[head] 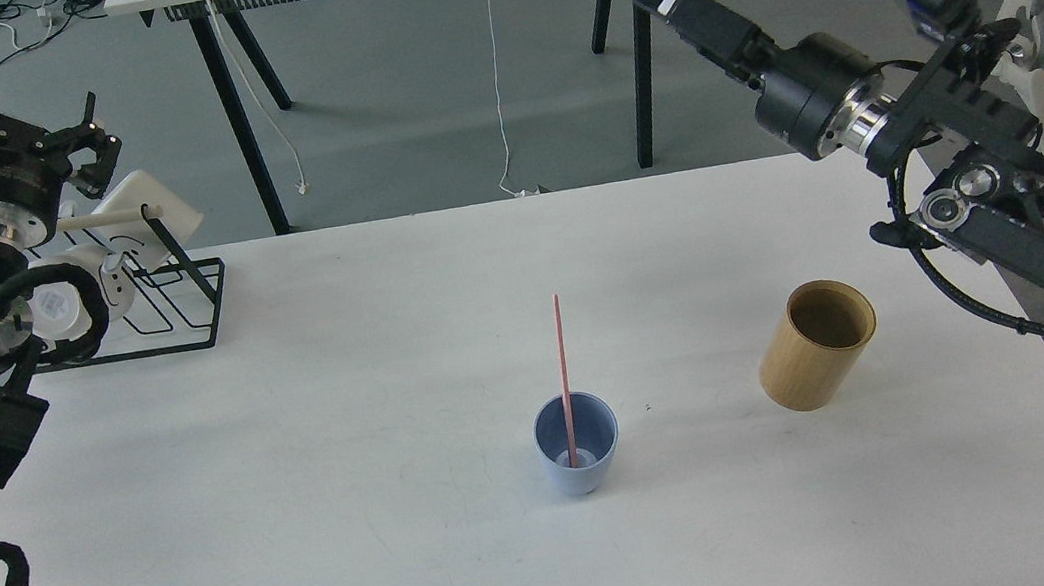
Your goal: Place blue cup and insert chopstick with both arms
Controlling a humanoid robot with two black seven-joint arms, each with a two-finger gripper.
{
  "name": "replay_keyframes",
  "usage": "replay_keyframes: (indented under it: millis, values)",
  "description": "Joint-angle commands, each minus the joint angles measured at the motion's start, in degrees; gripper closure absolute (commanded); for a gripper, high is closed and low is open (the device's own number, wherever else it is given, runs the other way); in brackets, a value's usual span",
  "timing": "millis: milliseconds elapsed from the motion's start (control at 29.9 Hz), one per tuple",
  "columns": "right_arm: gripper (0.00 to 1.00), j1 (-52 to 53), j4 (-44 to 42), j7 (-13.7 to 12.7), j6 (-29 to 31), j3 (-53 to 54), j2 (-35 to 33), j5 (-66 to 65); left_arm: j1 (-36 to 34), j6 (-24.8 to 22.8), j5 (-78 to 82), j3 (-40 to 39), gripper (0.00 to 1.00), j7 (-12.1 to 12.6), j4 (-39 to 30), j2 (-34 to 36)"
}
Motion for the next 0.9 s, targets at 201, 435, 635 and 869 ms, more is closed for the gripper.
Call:
replay_keyframes:
  millis: [201,435,635,869]
  values:
    - [0.00,2.86,-20.23,0.76,4.43,5.64,1.07,39.05,-0.68,0.00,0.36,1.24,0.00,0.53,0.00,-1.17]
    - [0.00,2.86,-29.12,1.46,18.59,14.16,5.63,50.68,-0.76,0.00,-0.17,0.45,0.00,0.00,0.00,-3.54]
    - [0.00,2.77,-35.71,1.20,23.97,16.37,11.43,54.29,-0.76,0.00,-0.26,0.36,0.00,-0.09,0.00,-4.95]
    - [0.00,2.77,-36.51,2.96,24.76,18.22,16.01,54.38,-2.43,0.00,-0.26,0.45,0.00,-0.09,0.00,-5.04]
